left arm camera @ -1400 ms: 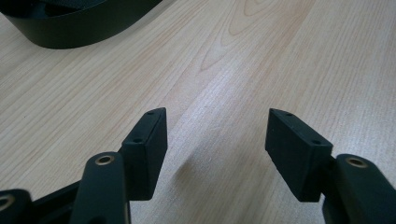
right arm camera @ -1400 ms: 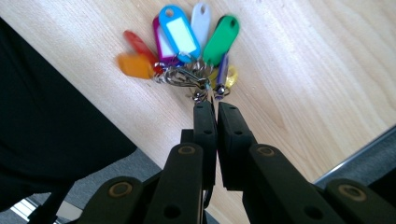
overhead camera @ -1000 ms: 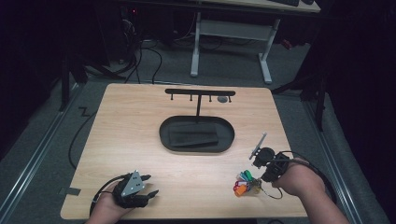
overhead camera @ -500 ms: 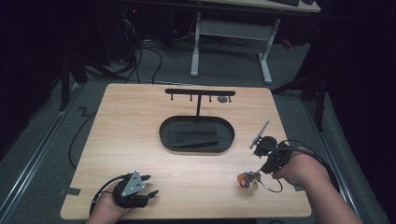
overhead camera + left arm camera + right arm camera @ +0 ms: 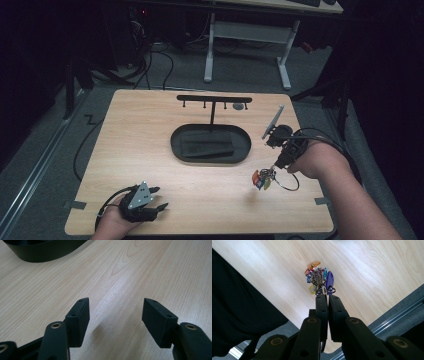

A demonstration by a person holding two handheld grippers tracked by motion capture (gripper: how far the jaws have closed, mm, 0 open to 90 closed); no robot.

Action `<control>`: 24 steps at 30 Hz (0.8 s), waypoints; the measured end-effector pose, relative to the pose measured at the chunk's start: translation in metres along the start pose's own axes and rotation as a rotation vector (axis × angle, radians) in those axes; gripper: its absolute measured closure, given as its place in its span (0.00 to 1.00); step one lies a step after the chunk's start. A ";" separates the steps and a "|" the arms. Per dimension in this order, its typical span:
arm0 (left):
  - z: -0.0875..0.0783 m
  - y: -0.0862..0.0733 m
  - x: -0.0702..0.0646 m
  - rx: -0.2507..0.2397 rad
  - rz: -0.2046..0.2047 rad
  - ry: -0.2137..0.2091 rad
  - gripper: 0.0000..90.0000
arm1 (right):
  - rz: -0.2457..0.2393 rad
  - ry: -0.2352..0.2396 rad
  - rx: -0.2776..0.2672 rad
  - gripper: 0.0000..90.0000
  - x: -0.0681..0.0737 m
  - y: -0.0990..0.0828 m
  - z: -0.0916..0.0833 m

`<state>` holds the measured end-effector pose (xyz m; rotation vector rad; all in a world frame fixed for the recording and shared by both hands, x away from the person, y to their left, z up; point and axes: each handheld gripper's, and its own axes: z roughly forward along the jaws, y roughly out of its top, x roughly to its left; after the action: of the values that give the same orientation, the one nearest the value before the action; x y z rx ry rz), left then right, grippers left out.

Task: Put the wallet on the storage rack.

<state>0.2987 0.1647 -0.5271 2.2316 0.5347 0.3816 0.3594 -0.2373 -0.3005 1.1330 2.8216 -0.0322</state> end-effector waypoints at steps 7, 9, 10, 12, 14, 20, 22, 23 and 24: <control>0.000 -0.002 0.000 0.008 0.000 0.005 0.44 | -0.013 0.005 0.003 0.97 -0.012 0.022 -0.002; -0.001 -0.003 0.001 0.007 -0.003 0.008 0.44 | -0.007 0.002 0.006 0.97 -0.016 0.029 -0.004; -0.001 -0.003 0.001 0.006 -0.005 0.010 0.44 | -0.012 -0.005 0.007 0.97 -0.018 0.033 -0.005; -0.002 -0.004 0.001 0.007 -0.006 0.011 0.44 | -0.016 -0.006 0.002 0.97 -0.021 0.042 -0.007; -0.004 -0.005 0.000 0.009 -0.002 0.015 0.44 | -0.025 -0.014 -0.006 0.97 -0.026 0.055 -0.011; -0.005 -0.007 -0.001 0.014 -0.002 0.027 0.44 | -0.033 -0.023 -0.020 0.97 -0.036 0.079 -0.015; -0.006 -0.007 -0.001 0.017 -0.002 0.030 0.44 | -0.038 -0.018 -0.026 0.97 -0.041 0.088 -0.014; -0.006 -0.008 -0.001 0.012 -0.004 0.033 0.44 | -0.036 -0.019 -0.026 0.97 -0.043 0.091 -0.014; -0.007 -0.008 0.000 0.013 -0.005 0.036 0.44 | -0.039 -0.016 -0.028 0.97 -0.046 0.096 -0.013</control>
<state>0.2933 0.1739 -0.5290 2.2387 0.5634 0.4177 0.4577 -0.1989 -0.2813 1.0669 2.8203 -0.0042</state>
